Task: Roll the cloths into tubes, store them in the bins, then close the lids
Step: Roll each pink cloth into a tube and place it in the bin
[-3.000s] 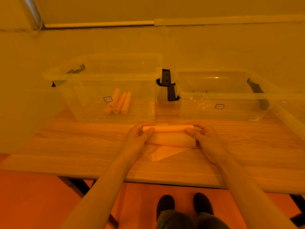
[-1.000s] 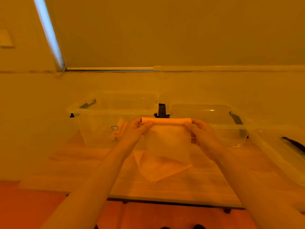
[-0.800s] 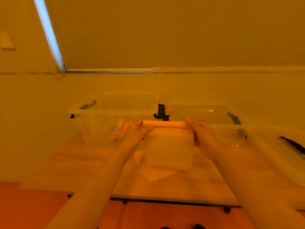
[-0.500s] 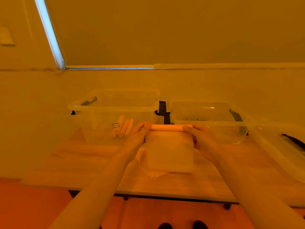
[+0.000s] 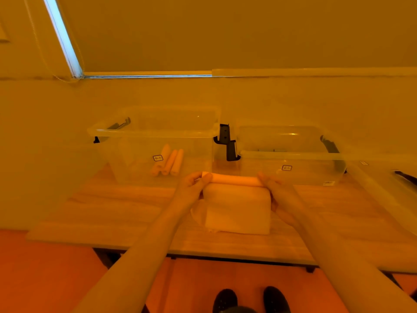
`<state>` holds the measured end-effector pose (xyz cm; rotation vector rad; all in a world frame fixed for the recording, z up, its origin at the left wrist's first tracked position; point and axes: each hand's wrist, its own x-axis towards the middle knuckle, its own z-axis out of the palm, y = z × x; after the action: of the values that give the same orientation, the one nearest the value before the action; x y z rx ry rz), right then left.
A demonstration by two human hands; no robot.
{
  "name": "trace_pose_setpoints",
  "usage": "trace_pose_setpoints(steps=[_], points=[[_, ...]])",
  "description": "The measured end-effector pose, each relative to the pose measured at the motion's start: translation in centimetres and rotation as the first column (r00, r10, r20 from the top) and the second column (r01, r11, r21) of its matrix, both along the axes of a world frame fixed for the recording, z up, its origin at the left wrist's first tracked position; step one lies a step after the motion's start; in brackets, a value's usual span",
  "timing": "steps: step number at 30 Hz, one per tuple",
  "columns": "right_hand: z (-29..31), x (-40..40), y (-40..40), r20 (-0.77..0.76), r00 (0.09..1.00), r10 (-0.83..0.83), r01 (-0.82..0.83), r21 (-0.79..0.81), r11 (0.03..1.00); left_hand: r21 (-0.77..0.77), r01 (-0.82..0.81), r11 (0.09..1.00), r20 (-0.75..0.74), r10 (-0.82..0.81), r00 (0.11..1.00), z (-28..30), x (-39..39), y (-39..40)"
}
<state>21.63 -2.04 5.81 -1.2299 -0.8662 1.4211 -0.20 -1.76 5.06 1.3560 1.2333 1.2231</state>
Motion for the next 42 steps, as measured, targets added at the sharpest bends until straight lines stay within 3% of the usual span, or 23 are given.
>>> trace_pose_setpoints(steps=[10, 14, 19, 25, 32, 38, 42], points=[[-2.7, 0.4, -0.5, 0.088, 0.994, 0.062, -0.066, 0.039, 0.997, -0.146, 0.003, 0.989, 0.115, 0.014, 0.993, -3.3, 0.2, 0.1], [-3.9, 1.0, -0.8, 0.130, 0.985, 0.118, -0.131, 0.093, 0.987, -0.114, 0.050, 0.992, 0.126, -0.036, 0.991, -4.9, 0.0, 0.1], [-5.3, 0.7, -0.6, 0.092, 0.994, 0.055, -0.068, 0.140, 0.988, -0.120, 0.058, 0.991, 0.182, -0.036, 0.983, -5.6, 0.1, 0.4], [-5.9, 0.8, -0.4, 0.055, 0.998, 0.040, -0.048, 0.159, 0.986, -0.133, 0.018, 0.991, 0.107, -0.003, 0.994, -5.9, 0.4, 0.7], [-6.6, 1.1, -0.1, 0.050, 0.994, 0.101, -0.107, 0.140, 0.984, -0.173, 0.082, 0.981, 0.264, -0.034, 0.964, -6.1, 0.0, 0.7], [-6.7, 1.2, -0.2, 0.027, 0.996, 0.088, -0.091, 0.184, 0.979, -0.135, 0.090, 0.987, 0.272, -0.050, 0.961, -6.1, 0.1, 0.4], [-6.6, 1.1, -0.4, 0.114, 0.993, 0.030, -0.049, 0.168, 0.985, -0.148, 0.036, 0.988, 0.207, -0.004, 0.978, -5.8, 0.2, 0.3]])
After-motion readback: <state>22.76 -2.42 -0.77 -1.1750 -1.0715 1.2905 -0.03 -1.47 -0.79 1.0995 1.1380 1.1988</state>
